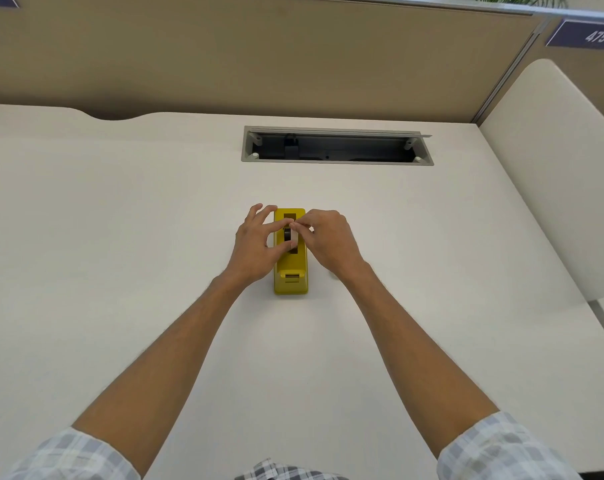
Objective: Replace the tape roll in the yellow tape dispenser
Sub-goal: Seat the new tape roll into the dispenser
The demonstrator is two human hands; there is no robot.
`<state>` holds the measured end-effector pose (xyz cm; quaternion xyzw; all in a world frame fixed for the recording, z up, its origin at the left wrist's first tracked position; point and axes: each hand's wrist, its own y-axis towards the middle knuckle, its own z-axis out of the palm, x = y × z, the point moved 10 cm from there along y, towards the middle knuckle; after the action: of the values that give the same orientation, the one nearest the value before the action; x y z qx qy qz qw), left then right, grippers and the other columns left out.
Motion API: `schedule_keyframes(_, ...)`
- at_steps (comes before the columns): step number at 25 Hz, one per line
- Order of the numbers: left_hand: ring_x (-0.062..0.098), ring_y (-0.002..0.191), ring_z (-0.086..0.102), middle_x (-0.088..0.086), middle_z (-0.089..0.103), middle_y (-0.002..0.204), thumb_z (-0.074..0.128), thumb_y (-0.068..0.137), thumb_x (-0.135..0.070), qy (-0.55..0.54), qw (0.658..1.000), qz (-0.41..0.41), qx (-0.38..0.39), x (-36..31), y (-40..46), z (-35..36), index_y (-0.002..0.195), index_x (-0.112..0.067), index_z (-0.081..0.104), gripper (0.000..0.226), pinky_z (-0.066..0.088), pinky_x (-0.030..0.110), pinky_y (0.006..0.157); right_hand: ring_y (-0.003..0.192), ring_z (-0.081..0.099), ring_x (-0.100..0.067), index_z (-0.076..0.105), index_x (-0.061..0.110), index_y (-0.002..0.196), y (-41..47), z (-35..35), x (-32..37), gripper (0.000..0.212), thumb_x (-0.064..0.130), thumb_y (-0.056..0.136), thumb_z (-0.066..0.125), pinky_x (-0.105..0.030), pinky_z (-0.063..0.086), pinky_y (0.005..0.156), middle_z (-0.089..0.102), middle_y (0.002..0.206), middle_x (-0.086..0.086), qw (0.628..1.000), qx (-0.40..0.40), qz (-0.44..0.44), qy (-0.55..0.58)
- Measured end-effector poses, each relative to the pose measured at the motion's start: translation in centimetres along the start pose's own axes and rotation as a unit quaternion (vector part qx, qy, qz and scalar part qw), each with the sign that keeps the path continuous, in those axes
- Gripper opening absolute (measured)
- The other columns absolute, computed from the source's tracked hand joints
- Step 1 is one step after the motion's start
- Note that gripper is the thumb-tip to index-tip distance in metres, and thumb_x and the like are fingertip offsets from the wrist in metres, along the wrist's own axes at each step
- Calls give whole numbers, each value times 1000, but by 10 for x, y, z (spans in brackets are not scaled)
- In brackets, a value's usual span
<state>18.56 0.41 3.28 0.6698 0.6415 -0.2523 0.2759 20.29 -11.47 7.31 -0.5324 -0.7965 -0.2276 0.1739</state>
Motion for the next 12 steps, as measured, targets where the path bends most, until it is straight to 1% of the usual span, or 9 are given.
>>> schedule_keyframes(2,20,147,12,0,33,154,63,88,-39,5,1000,5,-1,0,0,0,133,-27,56,47,18,51,115,82,63,-20,75,20,101,-3,0,4,26,31,98,52,-30,44,63,70,95,-1,999,0,-18,-27)
schedule_keyframes(3,20,147,12,1,34,154,63,88,-40,9,1000,10,-1,0,1,0,132,-27,56,46,18,50,115,84,63,-19,74,22,105,-6,-1,6,25,31,97,52,-29,45,63,69,99,0,999,-5,-31,-44)
schedule_keyframes(5,21,147,13,1,34,153,62,89,-40,20,1000,20,-1,-1,1,0,132,-26,57,45,18,49,114,89,62,-18,70,23,113,-12,-1,9,24,30,97,53,-29,45,61,66,108,0,996,-17,-54,-69)
schedule_keyframes(6,21,147,13,2,35,153,61,89,-40,26,999,23,-1,-1,1,0,131,-26,57,45,18,49,114,90,62,-18,71,22,113,-15,-1,10,24,28,97,54,-28,43,60,65,109,0,995,-22,-60,-75)
schedule_keyframes(9,21,147,11,2,34,154,60,90,-41,47,999,27,2,-2,2,0,132,-26,56,45,17,50,115,90,62,-21,75,17,100,-17,-3,15,17,23,94,59,-30,44,55,66,102,-2,993,-45,-70,-88)
schedule_keyframes(12,22,148,11,2,33,154,57,91,-43,67,997,30,6,-3,2,1,133,-26,55,46,16,52,116,81,64,-23,77,14,88,-20,-8,20,9,17,88,68,-26,41,50,69,90,-3,989,-81,-80,-95)
